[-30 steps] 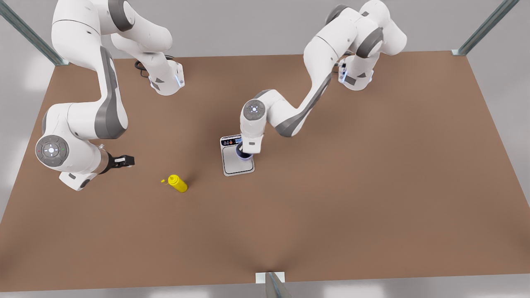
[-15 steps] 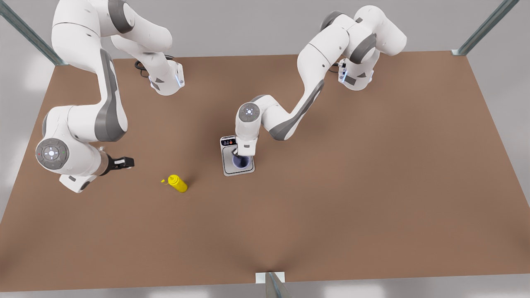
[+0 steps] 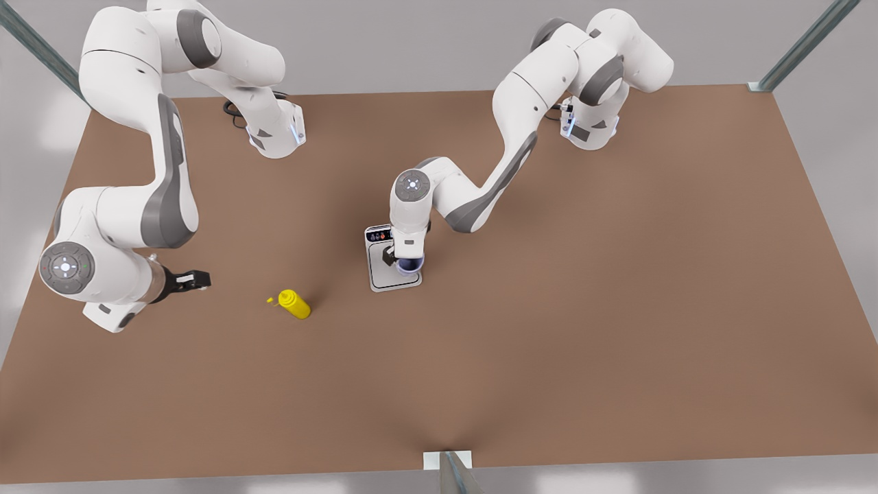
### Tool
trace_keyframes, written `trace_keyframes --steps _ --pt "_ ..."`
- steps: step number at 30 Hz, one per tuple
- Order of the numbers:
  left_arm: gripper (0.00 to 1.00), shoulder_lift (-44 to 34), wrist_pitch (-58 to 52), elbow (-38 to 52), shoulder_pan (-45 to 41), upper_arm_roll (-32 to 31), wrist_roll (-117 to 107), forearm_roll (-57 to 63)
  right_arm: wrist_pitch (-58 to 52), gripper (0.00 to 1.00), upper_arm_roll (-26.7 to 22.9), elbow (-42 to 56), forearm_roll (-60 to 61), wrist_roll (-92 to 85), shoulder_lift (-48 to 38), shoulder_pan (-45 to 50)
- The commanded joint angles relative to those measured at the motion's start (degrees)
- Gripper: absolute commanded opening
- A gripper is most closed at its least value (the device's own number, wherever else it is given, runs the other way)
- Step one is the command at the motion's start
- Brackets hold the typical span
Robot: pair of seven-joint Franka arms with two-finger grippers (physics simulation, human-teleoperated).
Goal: Move cup to the weight, pick up sauce bottle, pour sauce
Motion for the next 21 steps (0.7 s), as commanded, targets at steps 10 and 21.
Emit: trace_keyframes --steps 10,21 --pt "1.00 -14.77 -38.53 10.90 36.19 -0.09 32.76 -8.96 -0.43 1.00 0.09 9.05 7.77 -22.94 9.92 -10.64" --pt "1.00 -37.45 -33.43 -15.03 45.62 0.18 83.32 3.52 2.29 1.00 0.01 15.21 22.88 -58.08 21.44 -20.66"
